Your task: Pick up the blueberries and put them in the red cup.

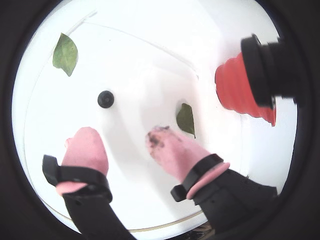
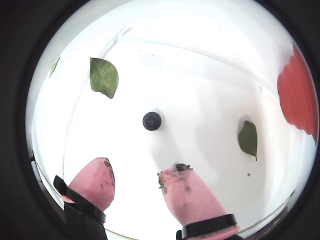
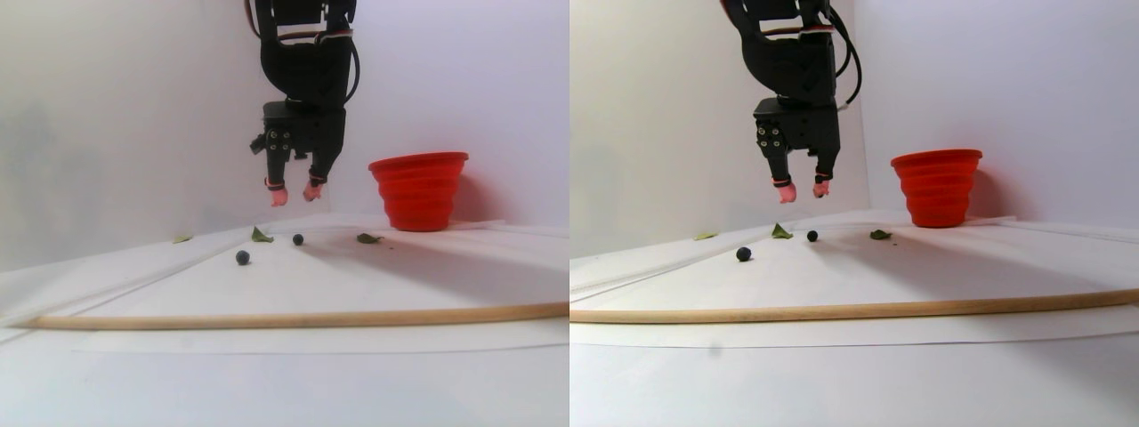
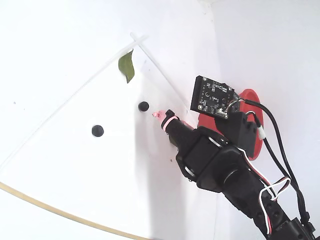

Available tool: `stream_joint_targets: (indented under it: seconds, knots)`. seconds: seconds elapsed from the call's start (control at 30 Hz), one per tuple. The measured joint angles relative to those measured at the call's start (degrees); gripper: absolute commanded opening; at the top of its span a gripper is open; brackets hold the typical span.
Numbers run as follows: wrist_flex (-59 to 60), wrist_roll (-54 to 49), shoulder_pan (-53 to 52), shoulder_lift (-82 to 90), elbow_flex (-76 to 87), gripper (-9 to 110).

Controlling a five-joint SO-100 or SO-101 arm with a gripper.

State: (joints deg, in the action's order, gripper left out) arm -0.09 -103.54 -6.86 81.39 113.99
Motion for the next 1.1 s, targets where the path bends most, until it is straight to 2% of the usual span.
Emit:
stream_joint_targets:
  seconds: [1.1]
  knots:
    - [-6.5, -1.1, -0.7, -12.3, -6.9, 17]
